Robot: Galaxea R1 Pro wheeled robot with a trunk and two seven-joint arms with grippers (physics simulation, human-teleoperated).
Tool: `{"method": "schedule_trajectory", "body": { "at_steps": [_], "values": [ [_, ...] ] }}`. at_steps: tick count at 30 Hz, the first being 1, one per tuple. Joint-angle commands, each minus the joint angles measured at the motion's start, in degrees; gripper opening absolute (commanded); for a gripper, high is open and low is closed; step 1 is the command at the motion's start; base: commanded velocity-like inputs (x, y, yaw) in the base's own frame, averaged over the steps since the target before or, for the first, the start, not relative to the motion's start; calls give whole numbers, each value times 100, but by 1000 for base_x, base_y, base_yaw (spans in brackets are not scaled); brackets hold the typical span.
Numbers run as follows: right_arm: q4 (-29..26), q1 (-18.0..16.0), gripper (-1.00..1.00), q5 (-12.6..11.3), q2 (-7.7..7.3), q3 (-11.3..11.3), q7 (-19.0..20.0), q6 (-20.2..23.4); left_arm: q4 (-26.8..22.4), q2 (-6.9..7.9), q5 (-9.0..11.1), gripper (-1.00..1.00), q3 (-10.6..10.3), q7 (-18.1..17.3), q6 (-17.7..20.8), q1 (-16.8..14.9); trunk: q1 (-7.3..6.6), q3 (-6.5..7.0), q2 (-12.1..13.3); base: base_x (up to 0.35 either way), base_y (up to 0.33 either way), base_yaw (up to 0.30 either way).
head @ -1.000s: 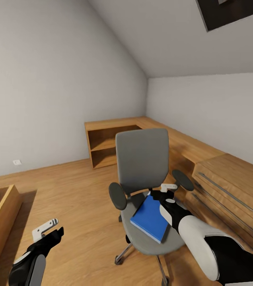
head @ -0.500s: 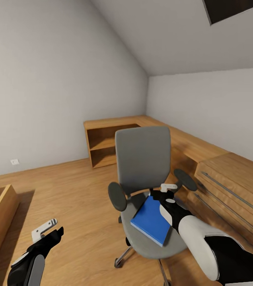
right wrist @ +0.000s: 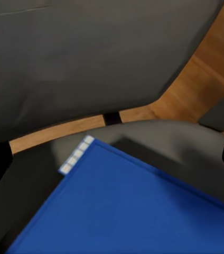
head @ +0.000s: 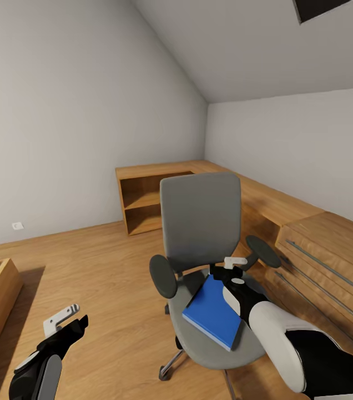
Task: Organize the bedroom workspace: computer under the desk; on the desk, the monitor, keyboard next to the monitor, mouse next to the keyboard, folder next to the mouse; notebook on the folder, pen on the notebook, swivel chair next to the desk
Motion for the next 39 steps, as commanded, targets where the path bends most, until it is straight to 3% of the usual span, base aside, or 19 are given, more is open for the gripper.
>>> {"method": "schedule_trajectory", "body": {
  "at_steps": [1, 20, 39],
  "values": [
    [7, -5, 100, 2, 0, -6, -16, -21, -12, -3, 61, 100, 6, 39, 23, -4, 22, -24, -44, 23, 0, 0],
    [7, -5, 100, 9, -2, 3, -11, -21, -87, 6, 57, 100, 28, 39, 27, -4, 440, -365, -806, 36, 0, 0],
    [7, -5, 100, 10, 7, 5, -17, 190, -108, 5, 20, 100, 16, 39, 27, -4, 440, -365, -806, 130, 0, 0]
  ]
}}
